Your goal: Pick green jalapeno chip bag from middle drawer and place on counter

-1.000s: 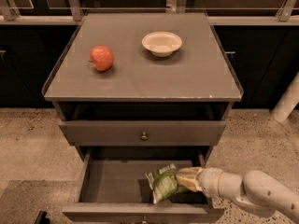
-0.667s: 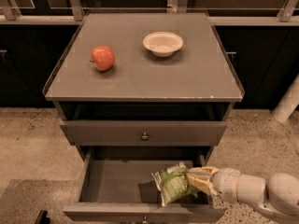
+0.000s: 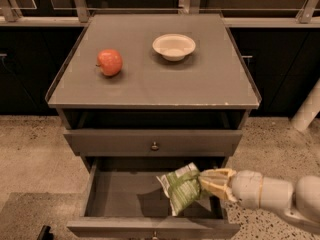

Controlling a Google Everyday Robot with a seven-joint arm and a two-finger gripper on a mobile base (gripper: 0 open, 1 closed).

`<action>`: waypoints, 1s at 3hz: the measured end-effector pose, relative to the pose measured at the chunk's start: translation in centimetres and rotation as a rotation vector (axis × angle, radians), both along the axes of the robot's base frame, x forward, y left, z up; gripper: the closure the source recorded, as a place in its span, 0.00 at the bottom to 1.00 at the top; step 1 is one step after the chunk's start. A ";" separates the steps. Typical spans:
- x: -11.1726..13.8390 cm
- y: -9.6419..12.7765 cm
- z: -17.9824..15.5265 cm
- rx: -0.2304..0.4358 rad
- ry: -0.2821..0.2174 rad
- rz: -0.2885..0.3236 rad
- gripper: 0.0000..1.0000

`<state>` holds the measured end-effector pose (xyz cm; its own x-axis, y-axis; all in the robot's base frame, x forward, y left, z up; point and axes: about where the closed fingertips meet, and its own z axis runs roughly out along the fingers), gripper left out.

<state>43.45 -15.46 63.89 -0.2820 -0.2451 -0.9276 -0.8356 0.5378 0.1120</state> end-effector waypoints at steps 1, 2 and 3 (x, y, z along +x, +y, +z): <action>0.1 3.7 12.3 0.029 -0.214 0.162 1.00; 0.4 6.3 22.5 0.043 -0.373 0.267 1.00; 0.8 8.2 29.6 0.034 -0.471 0.307 1.00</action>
Offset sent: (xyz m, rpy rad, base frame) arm 0.0059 0.0886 0.3475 0.0577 -0.5666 0.3824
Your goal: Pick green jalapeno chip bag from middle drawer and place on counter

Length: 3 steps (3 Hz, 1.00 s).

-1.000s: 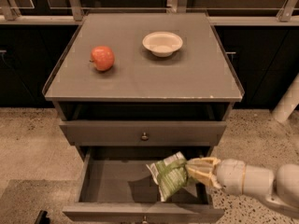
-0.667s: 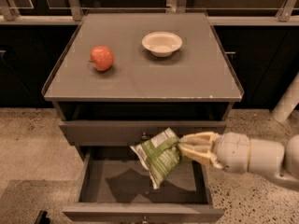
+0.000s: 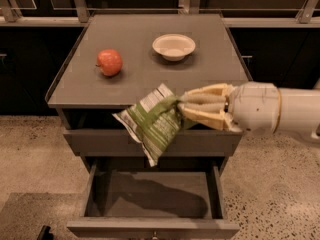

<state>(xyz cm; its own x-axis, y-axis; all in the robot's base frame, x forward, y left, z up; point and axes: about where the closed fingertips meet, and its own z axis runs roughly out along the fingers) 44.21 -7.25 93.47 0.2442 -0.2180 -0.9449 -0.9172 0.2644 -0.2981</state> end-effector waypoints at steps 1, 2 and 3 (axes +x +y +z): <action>2.8 0.8 5.2 0.028 -0.083 -0.074 1.00; 2.8 0.8 5.3 0.028 -0.083 -0.075 1.00; 4.9 -1.8 6.1 -0.019 -0.112 -0.141 1.00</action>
Offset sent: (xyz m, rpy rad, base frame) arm 0.0177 0.0099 0.0444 0.0218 -0.0670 -0.0378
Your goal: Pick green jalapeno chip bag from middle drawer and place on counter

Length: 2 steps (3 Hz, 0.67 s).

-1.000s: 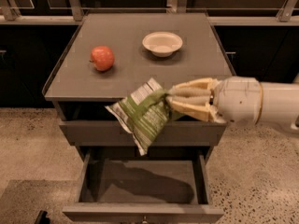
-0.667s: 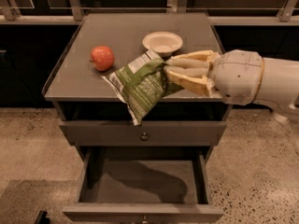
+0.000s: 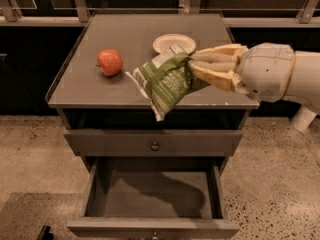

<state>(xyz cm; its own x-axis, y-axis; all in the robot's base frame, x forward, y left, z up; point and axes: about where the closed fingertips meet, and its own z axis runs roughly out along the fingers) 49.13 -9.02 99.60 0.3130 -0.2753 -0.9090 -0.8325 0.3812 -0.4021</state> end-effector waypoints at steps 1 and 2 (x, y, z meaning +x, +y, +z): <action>3.8 -4.0 0.4 -0.042 -0.008 -0.078 1.00; 7.4 -7.9 0.6 -0.078 -0.011 -0.156 1.00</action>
Offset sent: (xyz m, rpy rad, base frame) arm 0.1224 -0.1449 0.0054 -0.1331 -0.0027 -0.2878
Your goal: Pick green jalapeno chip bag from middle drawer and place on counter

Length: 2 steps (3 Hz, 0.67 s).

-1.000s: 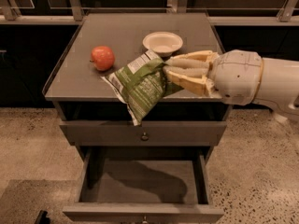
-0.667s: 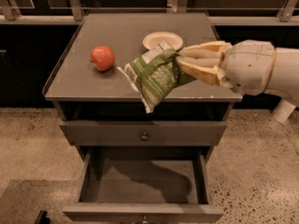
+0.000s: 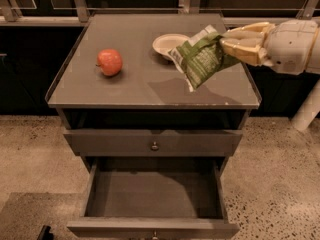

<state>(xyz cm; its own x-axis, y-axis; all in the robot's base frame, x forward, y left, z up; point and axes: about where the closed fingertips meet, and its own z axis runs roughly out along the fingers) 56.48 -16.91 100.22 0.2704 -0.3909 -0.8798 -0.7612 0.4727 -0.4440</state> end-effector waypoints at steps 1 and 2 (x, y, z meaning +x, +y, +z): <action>2.6 -3.4 -1.4 -0.006 0.013 -0.073 1.00; 4.2 -5.6 -4.6 0.030 0.047 -0.127 1.00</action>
Offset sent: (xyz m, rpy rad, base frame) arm 0.0610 -0.0870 -0.0893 0.0745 0.0927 -0.2028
